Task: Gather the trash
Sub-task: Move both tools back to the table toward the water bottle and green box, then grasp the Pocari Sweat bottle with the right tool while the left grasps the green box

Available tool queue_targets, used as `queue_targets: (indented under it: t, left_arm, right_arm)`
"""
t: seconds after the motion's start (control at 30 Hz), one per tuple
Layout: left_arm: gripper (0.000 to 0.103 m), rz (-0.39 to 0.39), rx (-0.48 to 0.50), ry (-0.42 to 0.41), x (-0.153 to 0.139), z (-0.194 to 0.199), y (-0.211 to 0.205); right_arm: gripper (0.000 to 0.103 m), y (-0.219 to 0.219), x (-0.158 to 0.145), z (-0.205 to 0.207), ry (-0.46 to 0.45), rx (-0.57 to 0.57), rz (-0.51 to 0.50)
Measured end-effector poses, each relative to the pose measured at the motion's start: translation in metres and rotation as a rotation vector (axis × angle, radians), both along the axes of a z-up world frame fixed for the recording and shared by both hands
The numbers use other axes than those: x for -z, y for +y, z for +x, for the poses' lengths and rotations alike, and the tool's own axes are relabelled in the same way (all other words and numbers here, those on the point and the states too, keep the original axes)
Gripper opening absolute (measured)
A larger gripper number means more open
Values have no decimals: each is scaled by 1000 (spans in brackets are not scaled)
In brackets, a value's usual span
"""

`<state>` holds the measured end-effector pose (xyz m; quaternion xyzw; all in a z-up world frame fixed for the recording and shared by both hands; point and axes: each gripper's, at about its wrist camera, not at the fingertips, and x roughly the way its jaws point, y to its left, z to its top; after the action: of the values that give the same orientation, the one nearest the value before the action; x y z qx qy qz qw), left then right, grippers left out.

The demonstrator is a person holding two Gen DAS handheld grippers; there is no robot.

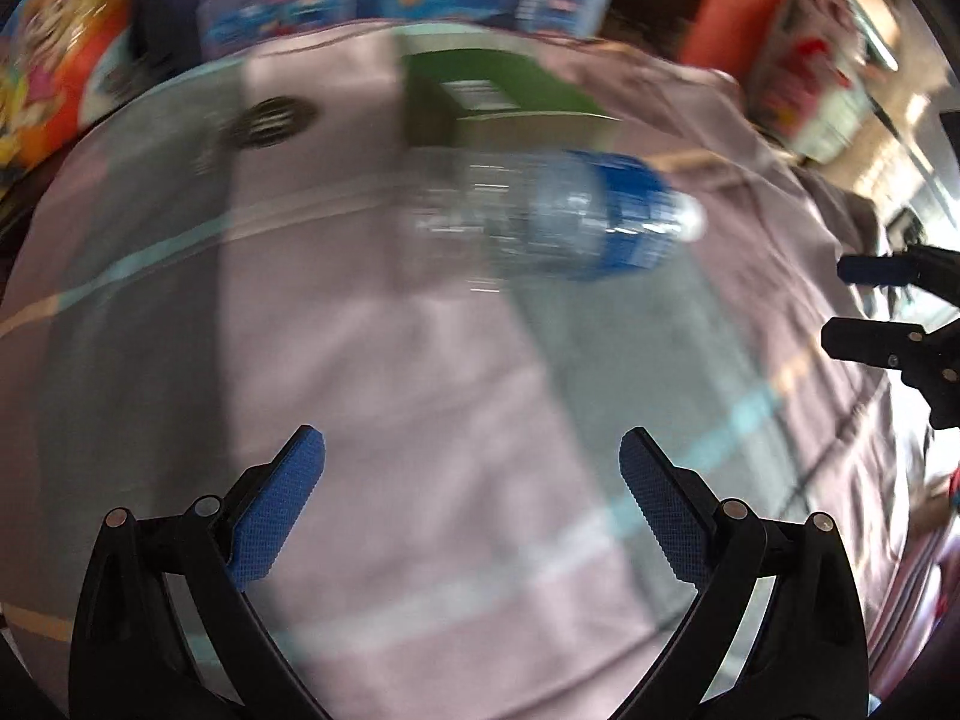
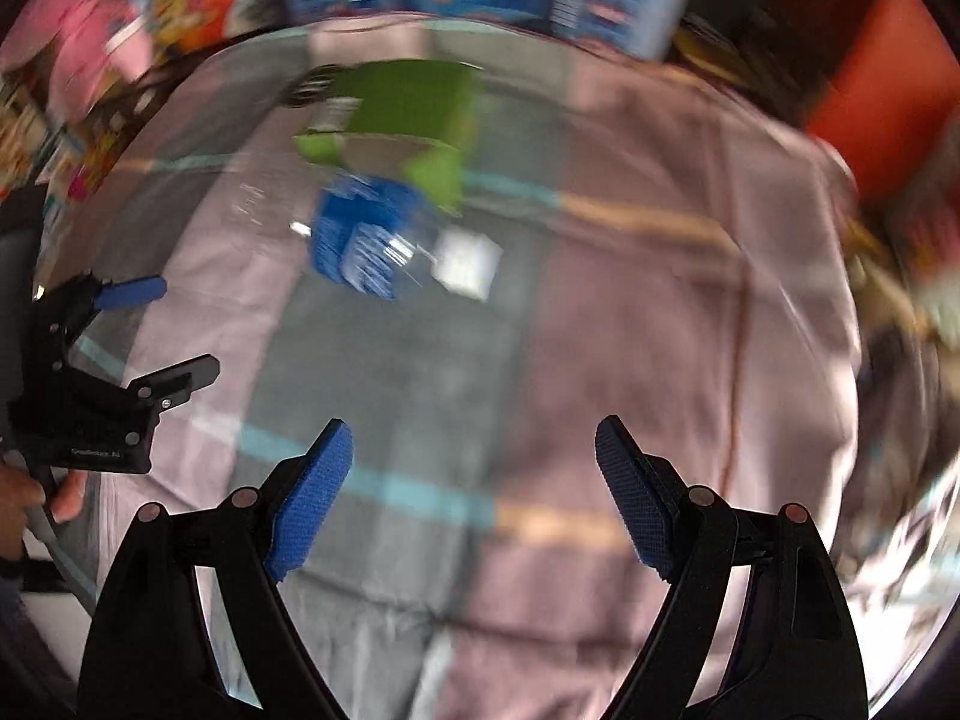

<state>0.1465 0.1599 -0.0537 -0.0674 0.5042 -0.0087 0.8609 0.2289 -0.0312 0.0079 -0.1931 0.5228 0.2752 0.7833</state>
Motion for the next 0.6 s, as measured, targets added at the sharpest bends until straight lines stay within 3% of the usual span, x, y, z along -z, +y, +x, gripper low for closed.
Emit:
queue_targets:
  t: [0.33,0.6]
  left_arm:
    - [99,6,-49,17,7,7,65]
    - [99,-19,-64,17,18,15,72]
  right_arm:
    - [79,107,9,22,-68,-320,-109]
    - [79,135,32,29,-92,-447,-188]
